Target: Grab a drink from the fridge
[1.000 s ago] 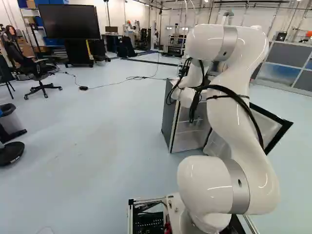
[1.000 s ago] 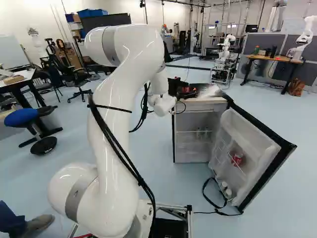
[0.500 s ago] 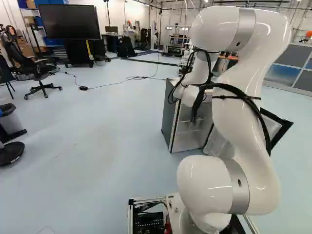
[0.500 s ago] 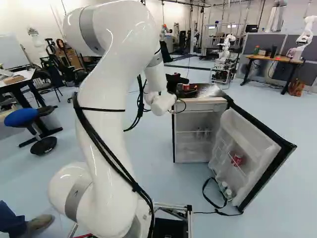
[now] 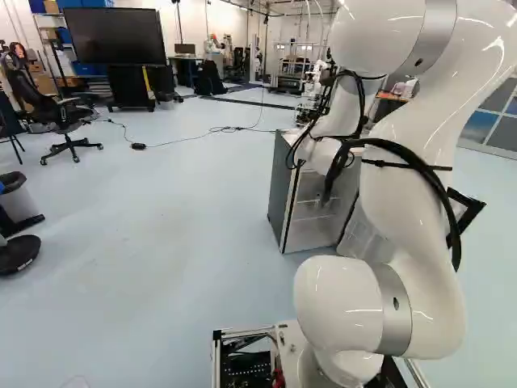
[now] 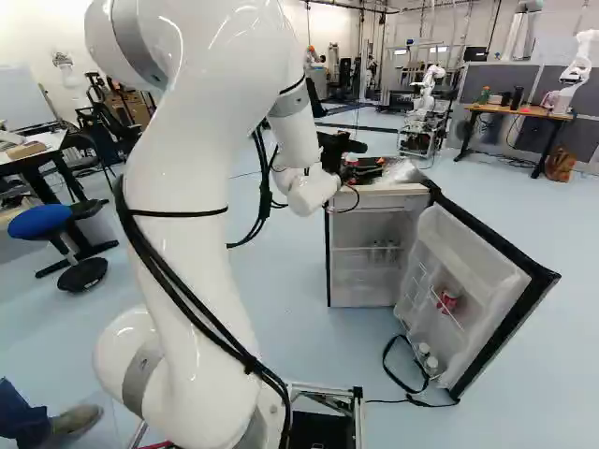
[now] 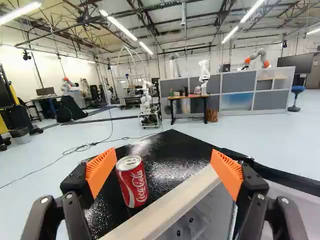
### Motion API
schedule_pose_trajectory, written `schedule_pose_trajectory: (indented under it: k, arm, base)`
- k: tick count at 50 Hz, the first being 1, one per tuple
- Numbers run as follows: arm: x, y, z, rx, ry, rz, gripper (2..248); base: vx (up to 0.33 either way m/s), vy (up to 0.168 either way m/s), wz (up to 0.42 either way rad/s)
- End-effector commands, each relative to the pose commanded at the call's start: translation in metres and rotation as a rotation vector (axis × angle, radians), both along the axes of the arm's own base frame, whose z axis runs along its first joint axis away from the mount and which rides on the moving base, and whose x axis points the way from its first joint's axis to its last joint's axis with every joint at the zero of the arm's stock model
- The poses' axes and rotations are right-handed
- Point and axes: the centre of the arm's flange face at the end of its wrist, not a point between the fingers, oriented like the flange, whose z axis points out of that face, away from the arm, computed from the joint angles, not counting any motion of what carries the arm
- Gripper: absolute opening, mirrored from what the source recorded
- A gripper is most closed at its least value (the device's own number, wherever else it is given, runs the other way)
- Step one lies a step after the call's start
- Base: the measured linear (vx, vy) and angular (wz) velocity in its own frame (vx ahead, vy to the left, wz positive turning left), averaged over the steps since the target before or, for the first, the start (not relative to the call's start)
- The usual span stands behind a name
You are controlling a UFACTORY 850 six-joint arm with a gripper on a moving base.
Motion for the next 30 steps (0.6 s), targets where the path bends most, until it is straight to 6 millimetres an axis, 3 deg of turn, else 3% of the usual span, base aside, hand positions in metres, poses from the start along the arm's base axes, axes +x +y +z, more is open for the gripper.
schedule_pose_trajectory:
  k: [30]
  arm:
    - [-0.032,-0.038,0.014,0.106,0.139,-0.064,247]
  base:
    - [0.0,0.0,0.0]
